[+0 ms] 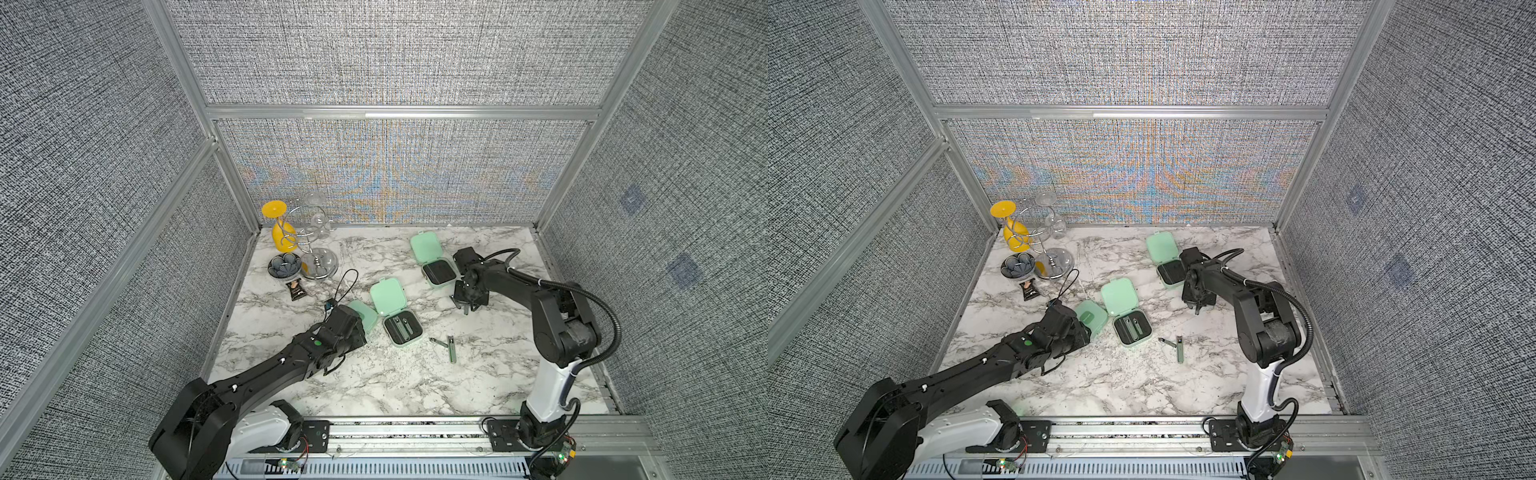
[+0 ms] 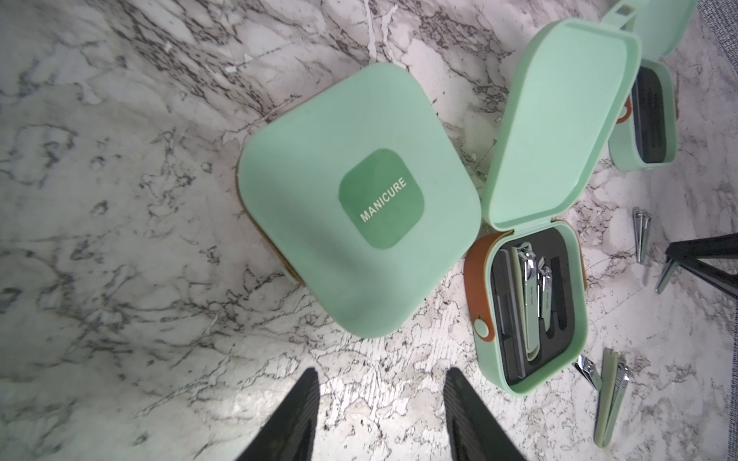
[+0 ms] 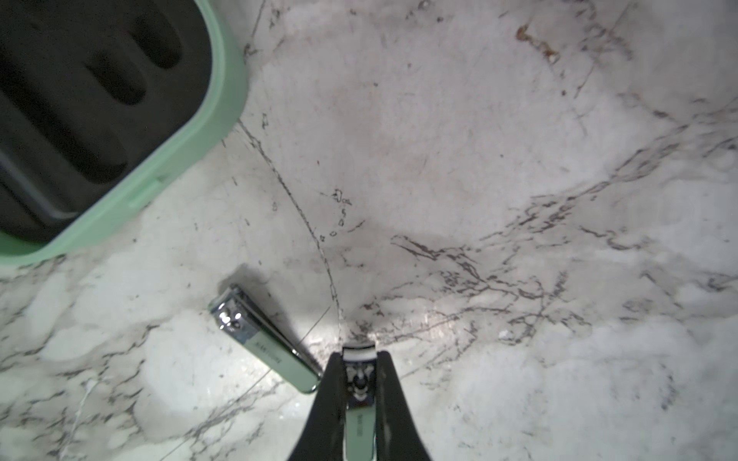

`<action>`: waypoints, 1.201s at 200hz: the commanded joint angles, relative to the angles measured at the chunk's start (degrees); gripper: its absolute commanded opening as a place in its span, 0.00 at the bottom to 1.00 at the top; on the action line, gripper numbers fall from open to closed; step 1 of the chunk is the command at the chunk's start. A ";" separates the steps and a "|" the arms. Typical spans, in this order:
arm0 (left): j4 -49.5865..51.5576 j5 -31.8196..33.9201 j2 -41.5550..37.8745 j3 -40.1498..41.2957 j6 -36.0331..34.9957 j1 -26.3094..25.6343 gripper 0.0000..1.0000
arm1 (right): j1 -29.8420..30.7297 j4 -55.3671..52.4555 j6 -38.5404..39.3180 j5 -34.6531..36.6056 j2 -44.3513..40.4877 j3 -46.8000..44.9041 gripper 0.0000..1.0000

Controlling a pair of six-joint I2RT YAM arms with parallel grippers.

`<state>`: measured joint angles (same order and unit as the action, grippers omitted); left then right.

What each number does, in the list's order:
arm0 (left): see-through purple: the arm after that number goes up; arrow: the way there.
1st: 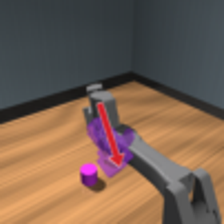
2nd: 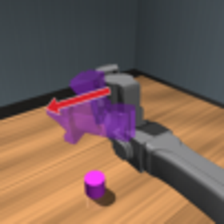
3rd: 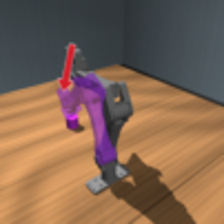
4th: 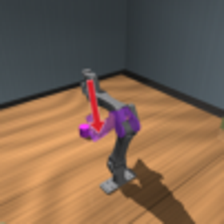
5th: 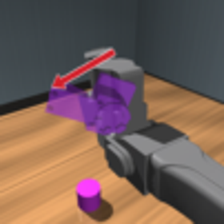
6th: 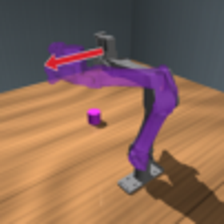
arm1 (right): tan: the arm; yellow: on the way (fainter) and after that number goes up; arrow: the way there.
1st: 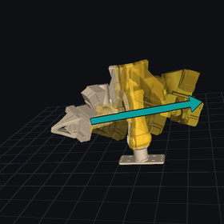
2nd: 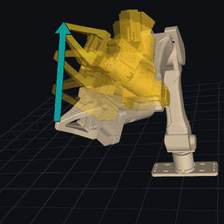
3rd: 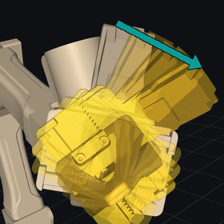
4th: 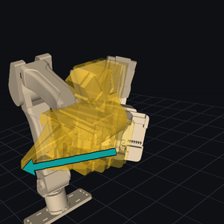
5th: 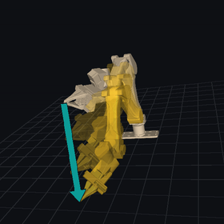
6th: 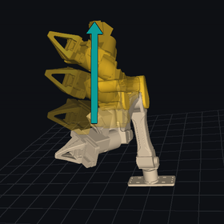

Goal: Organize nail clipper sets
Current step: Pick up the nail clipper from the center of the board, then place the nail clipper in the storage box.

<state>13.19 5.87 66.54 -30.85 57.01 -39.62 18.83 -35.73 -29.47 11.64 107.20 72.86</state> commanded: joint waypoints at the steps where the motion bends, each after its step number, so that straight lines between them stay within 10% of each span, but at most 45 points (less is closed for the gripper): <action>1: -0.02 0.20 -0.27 0.00 -0.42 -0.04 0.53 | 0.80 -0.12 3.23 -0.98 -2.79 -0.91 0.09; 72: -0.27 0.21 -1.45 0.88 -0.34 -0.01 0.53 | 11.24 9.23 19.48 -10.59 -11.68 -7.17 0.10; 240: 0.24 0.55 -3.94 1.85 -0.08 0.01 0.53 | 26.60 16.52 14.72 -2.56 -4.91 -5.01 0.09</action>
<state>13.08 5.89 62.78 -29.32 57.23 -39.62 44.99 -17.74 -13.67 7.29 102.00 67.53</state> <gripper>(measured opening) 0.526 0.114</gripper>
